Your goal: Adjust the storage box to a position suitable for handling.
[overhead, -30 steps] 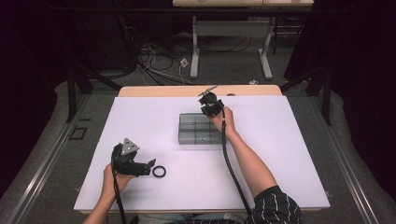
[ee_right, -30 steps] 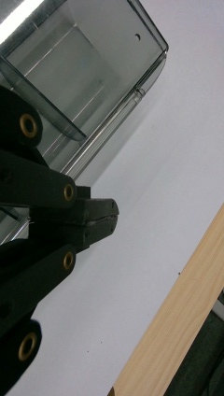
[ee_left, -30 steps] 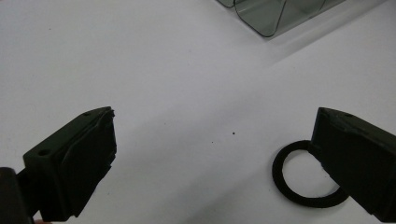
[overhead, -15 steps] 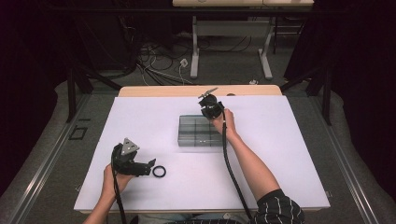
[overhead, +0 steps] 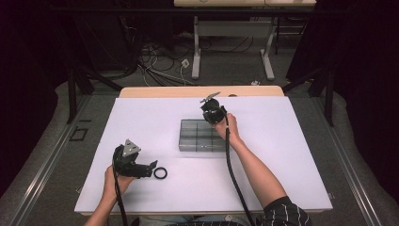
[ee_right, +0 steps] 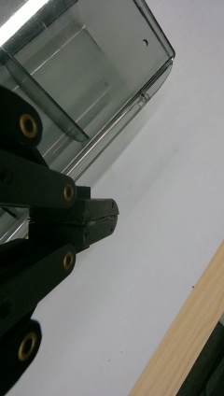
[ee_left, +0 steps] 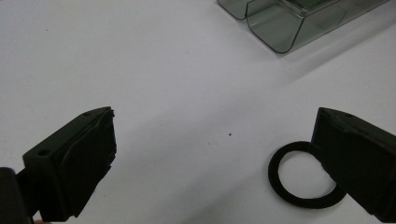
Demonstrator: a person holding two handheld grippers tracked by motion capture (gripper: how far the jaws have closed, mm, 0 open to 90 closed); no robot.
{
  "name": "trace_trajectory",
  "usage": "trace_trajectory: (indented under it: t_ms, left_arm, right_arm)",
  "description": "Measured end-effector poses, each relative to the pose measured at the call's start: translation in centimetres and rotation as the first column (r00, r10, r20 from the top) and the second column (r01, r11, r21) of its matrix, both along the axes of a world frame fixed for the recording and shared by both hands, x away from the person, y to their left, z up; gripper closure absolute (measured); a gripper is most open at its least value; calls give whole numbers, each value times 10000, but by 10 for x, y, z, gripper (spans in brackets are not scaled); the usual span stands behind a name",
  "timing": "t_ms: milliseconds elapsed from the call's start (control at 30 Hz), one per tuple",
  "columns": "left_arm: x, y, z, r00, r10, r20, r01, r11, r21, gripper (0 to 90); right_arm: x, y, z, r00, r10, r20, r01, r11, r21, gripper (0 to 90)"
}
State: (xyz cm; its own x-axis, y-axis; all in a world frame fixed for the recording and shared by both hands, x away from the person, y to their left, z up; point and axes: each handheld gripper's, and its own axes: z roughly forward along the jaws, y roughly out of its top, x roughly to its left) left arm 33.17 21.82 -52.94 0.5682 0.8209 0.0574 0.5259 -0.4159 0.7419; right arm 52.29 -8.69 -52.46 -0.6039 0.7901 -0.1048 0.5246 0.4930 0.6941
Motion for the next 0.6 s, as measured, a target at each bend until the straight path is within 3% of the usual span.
trace_trajectory:
  t_ms: [600]
  left_arm:
    - [0,0,0,10000,-32,18,32,10000,26,7]
  right_arm:
    - [-15,-1,-1,9992,393,119,-392,9992,-64,900]
